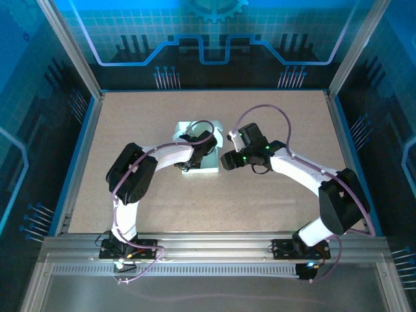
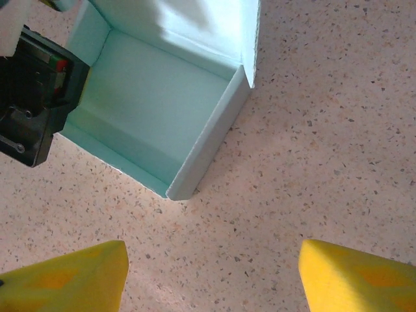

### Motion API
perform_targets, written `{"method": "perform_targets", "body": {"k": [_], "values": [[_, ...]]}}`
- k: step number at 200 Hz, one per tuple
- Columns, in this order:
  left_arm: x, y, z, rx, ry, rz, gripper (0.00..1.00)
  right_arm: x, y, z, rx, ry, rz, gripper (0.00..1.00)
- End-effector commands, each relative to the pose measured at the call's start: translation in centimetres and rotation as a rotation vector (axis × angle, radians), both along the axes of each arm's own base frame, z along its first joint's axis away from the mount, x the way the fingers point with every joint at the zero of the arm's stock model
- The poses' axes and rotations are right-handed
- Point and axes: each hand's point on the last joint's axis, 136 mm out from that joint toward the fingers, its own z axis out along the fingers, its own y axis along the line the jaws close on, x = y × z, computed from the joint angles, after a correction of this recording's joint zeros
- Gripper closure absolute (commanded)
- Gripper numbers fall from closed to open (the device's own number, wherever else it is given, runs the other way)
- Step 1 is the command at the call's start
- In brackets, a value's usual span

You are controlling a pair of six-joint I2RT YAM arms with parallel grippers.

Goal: Fold the paper box

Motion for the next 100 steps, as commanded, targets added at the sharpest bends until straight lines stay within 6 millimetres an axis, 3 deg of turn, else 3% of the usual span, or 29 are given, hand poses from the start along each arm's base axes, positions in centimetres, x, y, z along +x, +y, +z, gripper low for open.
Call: {"method": "perform_targets", "body": {"k": [1, 44, 79, 91, 100], "values": [[-1.5, 1.0, -0.8, 0.025, 0.051, -0.004, 0.82, 0.1, 0.0, 0.8, 0.030, -0.017, -0.010, 0.29], [-1.4, 0.7, 0.4, -0.048, 0.014, 0.004, 0.76, 0.2, 0.1, 0.8, 0.040, -0.012, -0.012, 0.29], [-1.6, 0.8, 0.4, -0.061, 0.012, 0.009, 0.98, 0.3, 0.2, 0.8, 0.044, -0.007, -0.012, 0.29], [-1.5, 0.8, 0.5, -0.058, 0.015, 0.008, 0.97, 0.3, 0.3, 1.0, 0.048, -0.008, -0.012, 0.29], [-1.5, 0.8, 0.6, -0.060, 0.013, 0.008, 0.91, 0.2, 0.4, 1.0, 0.050, -0.006, -0.013, 0.29]]}}
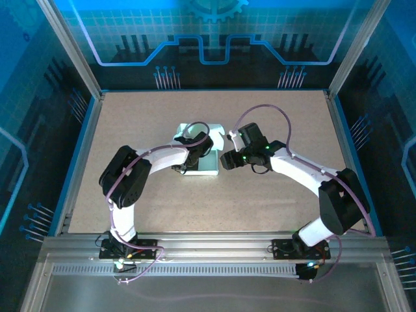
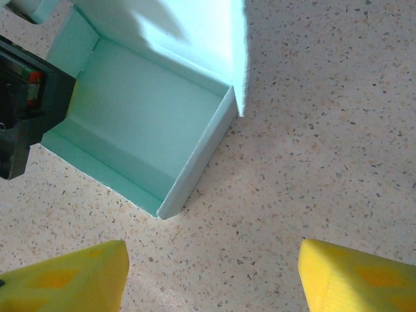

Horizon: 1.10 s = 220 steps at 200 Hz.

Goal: Fold the paper box

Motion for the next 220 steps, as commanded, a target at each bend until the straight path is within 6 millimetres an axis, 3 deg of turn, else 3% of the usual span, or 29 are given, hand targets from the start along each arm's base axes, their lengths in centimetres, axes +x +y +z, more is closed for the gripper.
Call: {"method": "perform_targets", "body": {"k": [1, 18, 72, 125, 164, 196, 220], "values": [[-0.3, 0.4, 0.3, -0.003, 0.012, 0.000, 0.91, 0.2, 0.2, 0.9, 0.039, -0.005, -0.008, 0.29], [-0.3, 0.4, 0.7, -0.010, 0.001, 0.000, 0.77, 0.2, 0.2, 1.3, 0.047, -0.012, -0.010, 0.29], [-0.7, -0.2, 2.6, -0.087, -0.024, -0.018, 0.47, 0.5, -0.4, 2.5, 0.043, -0.051, -0.002, 0.28], [-0.4, -0.8, 7.8, -0.284, -0.156, -0.060, 0.17, 0.8, -0.2, 5.1, 0.019, -0.143, 0.137, 0.25], [-0.3, -0.9, 12.9, -0.494, -0.266, -0.135, 0.05, 1.6, 0.7, 7.6, -0.019, -0.214, 0.297, 0.23], [-0.4, 0.8, 16.0, -0.587, -0.348, -0.157, 0.02, 3.9, 1.0, 8.8, -0.084, -0.226, 0.339, 0.25], [-0.6, 2.4, 17.3, -0.605, -0.393, -0.149, 0.02, 5.5, 1.7, 9.0, -0.104, -0.218, 0.375, 0.26]]}}
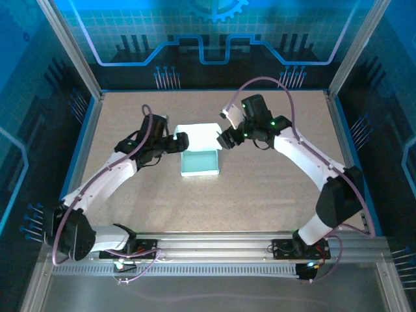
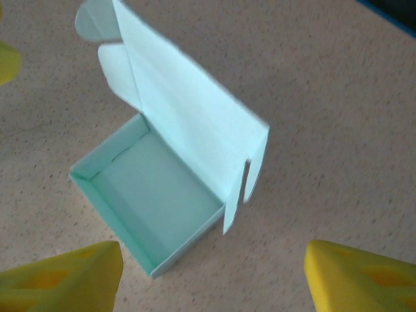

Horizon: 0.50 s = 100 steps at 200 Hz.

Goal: Fold the paper box

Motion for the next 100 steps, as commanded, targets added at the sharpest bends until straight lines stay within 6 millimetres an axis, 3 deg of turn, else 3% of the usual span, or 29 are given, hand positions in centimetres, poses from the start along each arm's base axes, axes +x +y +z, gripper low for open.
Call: {"method": "perform_targets", "body": {"k": [1, 57, 100], "values": [[-0.6, 0.2, 1.2, -0.045, -0.041, -0.062, 0.01, 0.5, -0.2, -1.1, -0.074, 0.041, 0.066, 0.26], [-0.3, 0.9, 0.7, -0.054, -0.029, -0.041, 0.01, 1.6, 1.9, -2.8, -0.111, 0.125, 0.135, 0.33], [0.2, 0.5, 0.5, -0.064, -0.026, -0.052, 0.01, 2.0, 1.9, -4.7, -0.139, 0.176, 0.125, 0.43]]}}
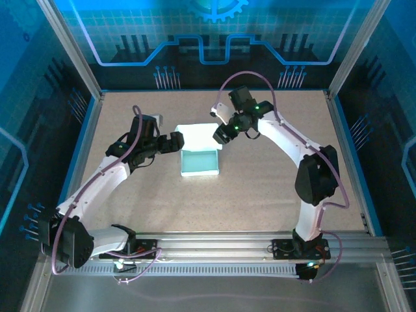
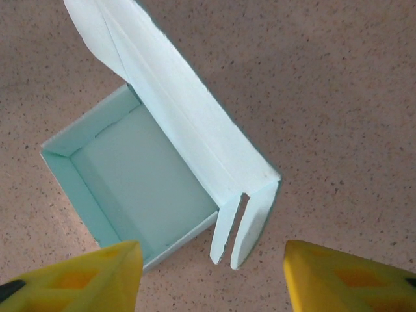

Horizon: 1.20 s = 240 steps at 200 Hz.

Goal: Fold the paper box

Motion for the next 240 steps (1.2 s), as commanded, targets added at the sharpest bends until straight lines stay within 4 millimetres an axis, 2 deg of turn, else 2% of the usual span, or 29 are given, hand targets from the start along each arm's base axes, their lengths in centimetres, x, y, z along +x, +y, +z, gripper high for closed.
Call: {"method": "perform_targets", "body": {"k": [1, 22, 41, 102, 126, 176, 227, 240], "values": [[0.4, -0.6, -0.1, -0.013, -0.008, -0.034, 0.01, -0.3, 0.3, -0.6, -0.015, 0.045, 0.018, 0.43], [0.6, -1.0, 0.2, -0.039, -0.020, -0.046, 0.01, -0.1, 0.4, -1.2, -0.015, 0.076, 0.018, 0.51], [0.7, -1.1, 0.2, -0.038, -0.021, -0.048, 0.01, 0.1, 0.5, -1.7, -0.023, 0.087, 0.018, 0.63], [0.7, -0.9, -0.5, -0.024, -0.009, -0.045, 0.01, 1.0, 0.4, -2.8, -0.061, 0.099, 0.006, 0.68], [0.7, -0.9, -0.4, -0.018, -0.010, -0.048, 0.01, 1.3, 0.4, -3.1, -0.071, 0.103, 0.002, 0.75], [0.8, -0.8, -0.5, -0.008, -0.011, -0.046, 0.01, 1.3, 0.4, -3.9, -0.087, 0.121, 0.000, 0.77], [0.8, -0.7, -0.7, 0.002, -0.005, -0.046, 0.01, 1.3, 0.3, -3.6, -0.098, 0.115, 0.000, 0.99], [0.9, -0.7, -0.6, 0.001, -0.008, -0.047, 0.01, 1.2, 0.3, -3.4, -0.098, 0.110, 0.001, 1.00]]}}
